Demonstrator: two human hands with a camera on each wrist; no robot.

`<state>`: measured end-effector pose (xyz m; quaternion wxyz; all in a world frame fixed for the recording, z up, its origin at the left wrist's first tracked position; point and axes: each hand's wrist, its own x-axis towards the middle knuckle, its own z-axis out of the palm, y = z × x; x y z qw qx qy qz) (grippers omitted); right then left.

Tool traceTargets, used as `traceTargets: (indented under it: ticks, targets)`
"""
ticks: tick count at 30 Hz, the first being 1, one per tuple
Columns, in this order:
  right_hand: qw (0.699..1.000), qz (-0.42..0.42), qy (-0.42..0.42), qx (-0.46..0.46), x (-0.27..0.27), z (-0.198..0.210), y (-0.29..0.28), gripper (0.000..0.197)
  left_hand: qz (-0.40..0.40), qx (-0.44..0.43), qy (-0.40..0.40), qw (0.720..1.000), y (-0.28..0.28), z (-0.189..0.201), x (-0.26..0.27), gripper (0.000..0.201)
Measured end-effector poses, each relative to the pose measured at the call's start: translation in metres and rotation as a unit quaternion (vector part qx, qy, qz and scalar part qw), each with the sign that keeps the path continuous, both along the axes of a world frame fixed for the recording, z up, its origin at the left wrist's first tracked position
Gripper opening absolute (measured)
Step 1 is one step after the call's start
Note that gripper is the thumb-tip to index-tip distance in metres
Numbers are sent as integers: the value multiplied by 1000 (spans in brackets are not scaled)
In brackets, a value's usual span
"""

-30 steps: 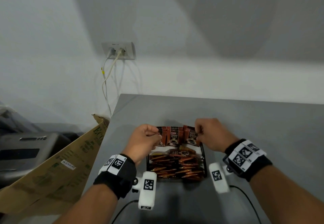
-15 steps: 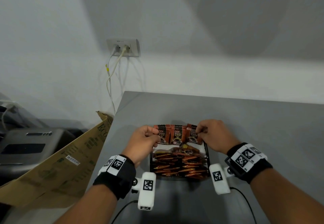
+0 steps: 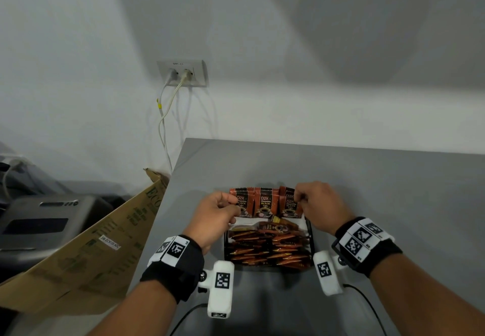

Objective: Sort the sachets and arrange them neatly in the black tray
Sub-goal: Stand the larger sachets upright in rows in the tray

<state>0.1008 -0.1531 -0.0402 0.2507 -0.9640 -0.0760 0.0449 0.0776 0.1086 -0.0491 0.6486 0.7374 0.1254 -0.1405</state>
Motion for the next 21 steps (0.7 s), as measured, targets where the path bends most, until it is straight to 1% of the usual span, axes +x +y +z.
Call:
traceTargets:
  ticks: [4, 7, 9, 11, 12, 13, 15, 16, 17, 19, 21]
  targets:
    - [999, -1, -47, -5, -1, -8, -1, 19, -1, -5, 0, 1000, 0, 0, -1, 18]
    - [997, 10, -80, -13, 0, -12, -1, 22, -2, -7, 1, 1000, 0, 1, -1, 18]
    - [995, 8, -94, -18, -2, -10, 0, 20, -4, -7, 0, 1000, 0, 1, -1, 18]
    - [993, 7, -121, 2, -4, -5, 0, 16, -4, -9, -1, 1000, 1, 2, 0, 18]
    - [993, 10, -119, 20, -6, 0, 0, 15, -2, -10, -2, 1000, 1, 2, 0, 18]
    - [995, 17, -93, 38, -8, 8, 2, 13, 0, -8, -3, 1000, 2, 2, 0, 18]
    - [997, 46, 29, 52, -13, 24, 9, 13, 2, -5, -2, 1000, 3, 1, 1, 18]
    - [993, 71, 87, 31, -14, 29, 14, 15, 1, -5, 0, 1000, 3, 0, 1, 18]
    - [987, 96, 128, -4, -15, 32, 18, 19, 0, -4, 1, 1000, 2, 0, 0, 18]
    - [976, 119, 170, -61, -18, 33, 27, 24, -5, -1, 1, 1000, 1, 0, -1, 17]
    - [970, 119, 196, -85, -18, 28, 33, 27, -8, 2, -1, 1000, 0, 1, -2, 16]
